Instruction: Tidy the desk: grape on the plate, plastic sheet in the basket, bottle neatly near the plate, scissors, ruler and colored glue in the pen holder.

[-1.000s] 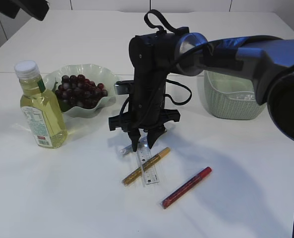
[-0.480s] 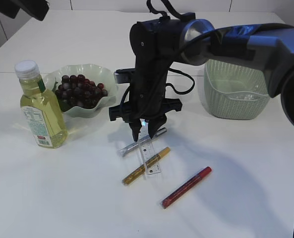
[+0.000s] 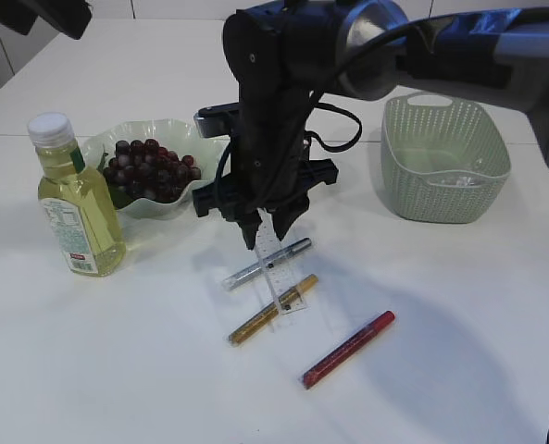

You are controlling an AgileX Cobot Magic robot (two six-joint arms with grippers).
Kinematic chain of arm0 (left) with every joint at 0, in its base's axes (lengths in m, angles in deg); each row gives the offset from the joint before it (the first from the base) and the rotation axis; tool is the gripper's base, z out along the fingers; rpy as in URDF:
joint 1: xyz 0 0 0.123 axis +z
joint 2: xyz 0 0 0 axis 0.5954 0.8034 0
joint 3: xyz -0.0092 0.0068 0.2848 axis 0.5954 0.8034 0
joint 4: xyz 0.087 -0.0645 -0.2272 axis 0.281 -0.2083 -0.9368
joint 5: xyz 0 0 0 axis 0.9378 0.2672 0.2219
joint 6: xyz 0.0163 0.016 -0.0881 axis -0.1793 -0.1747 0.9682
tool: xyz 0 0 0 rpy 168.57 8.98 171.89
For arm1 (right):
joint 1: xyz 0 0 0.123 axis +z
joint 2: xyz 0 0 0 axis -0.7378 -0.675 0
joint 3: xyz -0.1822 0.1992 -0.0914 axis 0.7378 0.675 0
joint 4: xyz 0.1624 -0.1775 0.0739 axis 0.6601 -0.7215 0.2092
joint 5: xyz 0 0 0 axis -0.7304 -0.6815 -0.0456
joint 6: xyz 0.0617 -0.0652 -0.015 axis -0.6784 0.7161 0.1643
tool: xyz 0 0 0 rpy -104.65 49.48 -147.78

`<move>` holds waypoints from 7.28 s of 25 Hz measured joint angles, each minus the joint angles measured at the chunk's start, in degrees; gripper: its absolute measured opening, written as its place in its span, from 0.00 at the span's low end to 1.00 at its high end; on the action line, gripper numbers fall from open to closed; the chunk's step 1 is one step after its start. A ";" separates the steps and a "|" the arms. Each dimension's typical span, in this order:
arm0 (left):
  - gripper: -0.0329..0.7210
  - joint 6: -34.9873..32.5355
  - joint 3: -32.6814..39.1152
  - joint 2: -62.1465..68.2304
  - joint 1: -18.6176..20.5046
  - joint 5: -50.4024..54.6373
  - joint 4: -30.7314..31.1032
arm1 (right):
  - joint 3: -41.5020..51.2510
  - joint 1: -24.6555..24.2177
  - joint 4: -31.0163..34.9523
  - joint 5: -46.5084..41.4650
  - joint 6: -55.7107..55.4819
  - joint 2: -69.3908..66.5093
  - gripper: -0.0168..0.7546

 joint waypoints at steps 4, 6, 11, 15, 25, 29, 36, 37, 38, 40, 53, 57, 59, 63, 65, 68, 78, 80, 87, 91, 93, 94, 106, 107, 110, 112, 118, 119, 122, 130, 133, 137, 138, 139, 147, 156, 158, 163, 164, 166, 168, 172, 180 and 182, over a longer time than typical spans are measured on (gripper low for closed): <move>0.54 0.00 0.00 0.00 0.00 0.00 0.00 | 2.84 0.00 -1.60 -0.11 0.56 1.49 0.41; 0.54 0.00 0.00 0.00 0.00 0.00 0.00 | 3.98 0.11 -2.52 -0.11 1.15 2.45 0.41; 0.54 0.00 0.00 0.00 0.00 0.00 0.00 | 6.09 0.34 -4.73 0.90 2.04 6.72 0.41; 0.54 0.00 0.00 0.12 0.00 0.04 0.00 | 7.49 0.34 -6.46 5.98 2.86 9.93 0.41; 0.54 0.00 0.00 1.33 0.00 0.04 0.00 | 19.86 0.34 -12.71 26.58 3.58 18.27 0.41; 0.54 0.00 0.00 1.35 0.00 0.04 0.78 | 25.21 0.34 -15.70 36.97 3.53 21.47 0.41; 0.54 0.00 0.00 1.35 0.00 0.04 1.14 | 26.78 0.21 -21.99 49.68 1.71 22.64 0.41; 0.54 0.00 0.00 1.35 0.00 0.04 1.14 | 26.78 -0.02 -22.37 51.26 1.63 22.64 0.41; 0.54 0.00 0.00 1.35 0.00 0.04 1.14 | 26.78 -0.19 -22.59 52.69 1.57 22.64 0.41; 0.54 0.00 0.00 1.35 0.00 0.04 1.14 | 26.78 -0.81 -22.85 55.04 1.42 22.64 0.41; 0.54 -0.10 0.00 1.35 0.00 0.04 1.14 | 26.78 -6.25 -23.39 70.69 1.29 20.24 0.41; 0.54 -0.10 0.00 1.35 0.00 0.04 1.14 | 26.78 -8.13 -23.52 76.07 1.29 17.09 0.41; 0.54 -0.10 0.00 1.35 0.00 0.04 1.14 | 26.82 -9.17 -23.62 78.82 1.20 16.01 0.41; 0.54 -0.10 0.00 1.35 0.00 0.04 1.44 | 26.82 -11.13 -23.45 84.51 1.20 14.00 0.41; 0.54 -0.10 0.00 1.35 0.00 0.04 2.01 | 26.82 -11.83 -23.00 86.15 1.20 13.05 0.41; 0.54 -0.10 0.00 1.35 0.00 0.04 2.69 | 26.82 -12.24 -22.51 87.17 1.74 11.61 0.41; 0.53 -0.10 0.00 1.35 0.00 -0.58 3.38 | 22.90 -13.34 -21.59 87.95 4.89 6.57 0.41; 0.53 -0.10 0.00 1.35 0.00 -0.69 3.98 | 22.52 -13.59 -21.46 88.57 5.44 5.81 0.41; 0.53 -0.10 0.00 1.35 0.00 -0.95 4.50 | 22.00 -13.95 -19.56 92.65 6.51 2.45 0.41; 0.52 -0.10 0.00 1.35 0.00 -0.95 5.12 | 22.00 -13.95 -17.27 92.83 8.29 2.11 0.41; 0.52 -0.10 0.00 1.35 0.00 -0.95 5.38 | 22.00 -13.95 -15.99 92.92 9.57 2.11 0.41; 0.52 -0.10 0.00 1.35 0.00 -0.95 5.49 | 22.00 -13.95 -15.61 92.92 9.83 2.11 0.41; 0.52 -0.10 0.00 1.35 0.00 -0.95 5.63 | 22.00 -14.61 -14.51 92.29 10.66 2.11 0.41; 0.52 -0.10 0.00 1.35 0.00 -0.95 5.63 | 22.00 -14.61 -14.47 92.33 10.66 2.11 0.41; 0.52 -0.10 0.00 1.35 0.00 -0.95 5.63 | 22.00 -14.61 -14.37 91.33 10.66 2.11 0.41; 0.52 -0.10 0.00 1.35 0.00 -0.95 5.63 | 22.00 -14.61 -14.37 90.44 10.66 2.11 0.41; 0.52 -0.10 0.00 1.35 0.00 -0.95 5.63 | 22.00 -14.63 -14.37 90.04 10.05 2.07 0.41; 0.52 -0.10 0.00 1.35 0.00 -0.95 5.63 | 22.00 -14.63 -14.37 90.04 9.66 2.07 0.41; 0.52 -0.10 0.00 1.35 0.00 -0.95 5.63 | 22.00 -14.63 -14.37 90.04 8.00 2.07 0.41; 0.52 -0.10 0.00 1.35 0.00 -0.95 5.65 | 22.00 -14.72 -14.37 89.91 4.54 2.07 0.51; 0.52 -0.10 0.00 1.35 0.00 -0.95 5.65 | 22.00 -14.72 -14.37 88.89 3.00 2.07 0.55; 0.52 -0.10 0.00 1.35 0.00 -0.95 5.65 | 22.00 -14.72 -14.37 86.57 2.01 2.07 0.56; 0.52 -0.10 0.00 1.35 0.00 -0.95 5.65 | 22.00 -14.72 -14.37 85.74 1.92 2.28 0.57; 0.52 -0.10 0.00 1.35 0.00 -0.95 5.65 | 22.00 -14.72 -14.37 84.82 1.92 2.77 0.57; 0.52 -0.10 0.00 1.35 0.00 -0.95 5.76 | 22.00 -14.72 -14.25 77.91 1.56 9.04 0.57; 0.52 -0.10 0.00 1.35 0.00 -0.95 5.76 | 22.00 -14.72 -8.54 50.34 1.45 19.80 0.57; 0.52 -0.10 0.00 1.35 0.00 -0.73 5.76 | 22.00 -14.72 -6.20 42.77 1.45 22.60 0.57; 0.52 -0.10 0.00 1.35 0.00 -0.46 3.95 | 21.59 -14.72 -1.89 21.92 1.45 28.64 0.57; 0.52 -0.10 0.00 1.35 0.00 -0.36 3.32 | 21.17 -14.72 -1.71 17.87 1.55 29.26 0.57; 0.52 -0.10 0.00 1.35 0.00 -0.36 1.55 | 19.93 -14.72 -1.28 8.01 1.93 30.03 0.57; 0.52 -0.10 0.00 1.35 0.00 -0.36 0.00 | 18.38 -14.72 -0.94 1.70 2.51 30.04 0.57; 0.52 -0.10 0.00 1.35 0.00 -0.36 -0.97 | 17.62 -14.72 2.55 -0.59 3.99 31.22 0.57; 0.52 -2.51 0.00 1.35 0.00 -0.34 -3.21 | 17.33 -14.72 7.02 -1.30 4.46 32.60 0.57; 0.52 -3.91 0.00 1.45 0.00 -0.34 -4.05 | 17.33 -14.72 7.02 -1.30 4.48 33.41 0.57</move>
